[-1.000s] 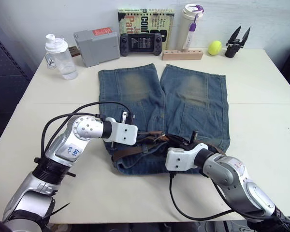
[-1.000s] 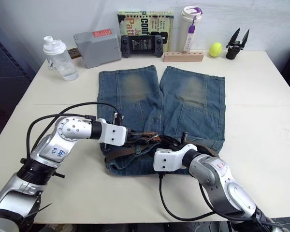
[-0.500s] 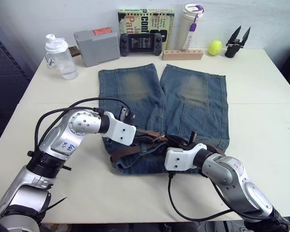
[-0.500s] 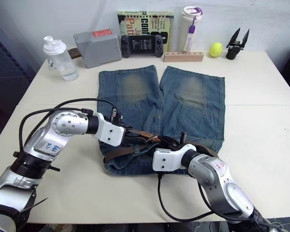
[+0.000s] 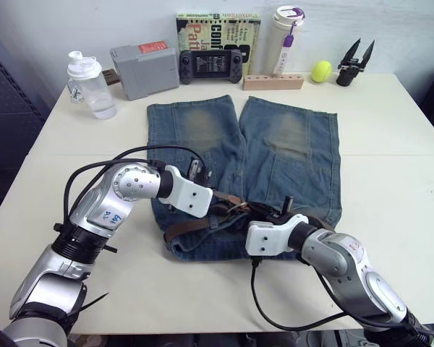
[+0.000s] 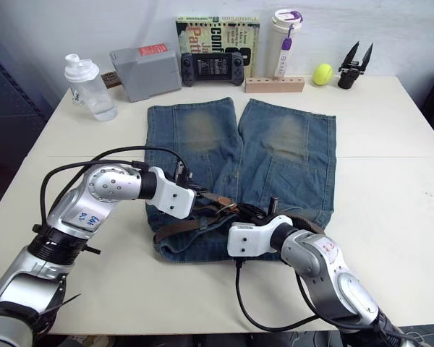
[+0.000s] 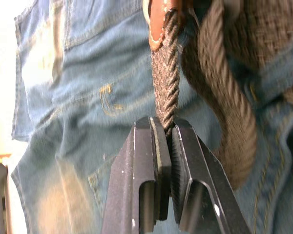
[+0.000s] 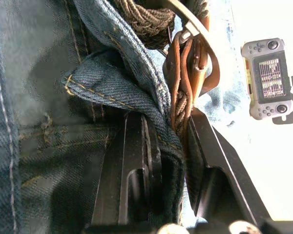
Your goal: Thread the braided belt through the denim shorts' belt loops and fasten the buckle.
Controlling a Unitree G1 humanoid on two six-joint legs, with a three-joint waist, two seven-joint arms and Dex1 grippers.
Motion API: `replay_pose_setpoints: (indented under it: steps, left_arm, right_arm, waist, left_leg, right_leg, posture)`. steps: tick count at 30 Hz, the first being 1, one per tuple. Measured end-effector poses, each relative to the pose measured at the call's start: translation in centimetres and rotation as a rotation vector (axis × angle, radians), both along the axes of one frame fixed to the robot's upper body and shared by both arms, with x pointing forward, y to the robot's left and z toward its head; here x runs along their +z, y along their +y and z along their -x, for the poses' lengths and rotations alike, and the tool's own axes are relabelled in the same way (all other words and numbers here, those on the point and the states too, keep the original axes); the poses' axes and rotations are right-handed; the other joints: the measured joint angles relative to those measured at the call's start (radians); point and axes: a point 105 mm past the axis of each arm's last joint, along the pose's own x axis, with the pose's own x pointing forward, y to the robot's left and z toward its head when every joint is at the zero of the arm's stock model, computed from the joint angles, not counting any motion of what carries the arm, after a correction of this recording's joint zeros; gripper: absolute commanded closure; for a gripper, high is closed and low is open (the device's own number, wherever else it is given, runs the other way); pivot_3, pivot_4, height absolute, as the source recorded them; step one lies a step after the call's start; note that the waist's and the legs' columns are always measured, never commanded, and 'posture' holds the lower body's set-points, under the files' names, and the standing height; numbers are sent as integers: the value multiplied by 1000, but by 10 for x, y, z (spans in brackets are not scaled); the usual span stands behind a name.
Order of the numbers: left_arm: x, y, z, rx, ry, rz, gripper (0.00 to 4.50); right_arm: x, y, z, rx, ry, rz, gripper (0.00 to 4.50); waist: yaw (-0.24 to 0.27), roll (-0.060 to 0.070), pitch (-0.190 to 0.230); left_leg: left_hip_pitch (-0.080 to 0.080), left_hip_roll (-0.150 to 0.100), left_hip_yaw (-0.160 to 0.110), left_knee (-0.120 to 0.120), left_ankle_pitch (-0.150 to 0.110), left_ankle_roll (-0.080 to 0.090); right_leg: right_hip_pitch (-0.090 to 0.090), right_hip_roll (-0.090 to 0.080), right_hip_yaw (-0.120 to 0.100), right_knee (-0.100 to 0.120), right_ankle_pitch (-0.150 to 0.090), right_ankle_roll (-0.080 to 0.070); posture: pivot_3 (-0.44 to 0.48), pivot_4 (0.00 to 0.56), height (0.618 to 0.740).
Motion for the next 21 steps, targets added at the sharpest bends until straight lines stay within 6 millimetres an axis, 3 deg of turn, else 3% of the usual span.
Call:
replay_pose_setpoints:
  steps: [4, 10, 21]
  left_arm:
    - [-3, -5, -1, 17, 34, 33, 4500]
    - [-36, -9, 12, 77, 241, 145, 4500]
    - [-41, -18, 19, 58, 265, 172, 4500]
  right_arm:
    - [-1, -2, -1, -9, 2, 3, 4183]
    - [-3, -7, -3, -55, 36, -39, 4183]
    - [-6, -9, 0, -86, 123, -84, 4183]
  waist:
    - [2, 0, 0]
    - [3, 0, 0]
    - [4, 0, 0]
  left_leg:
    - [0, 0, 0, 1, 0, 0]
    - [0, 0, -1, 2, 0, 0]
    - [0, 0, -1, 2, 0, 0]
  right_leg:
    - [0, 0, 0, 0, 0, 0]
    - [0, 0, 0, 2, 0, 0]
    - [1, 0, 0, 1, 0, 0]
  posture:
    - [0, 150, 731]
    - [0, 150, 731]
    - [0, 150, 731]
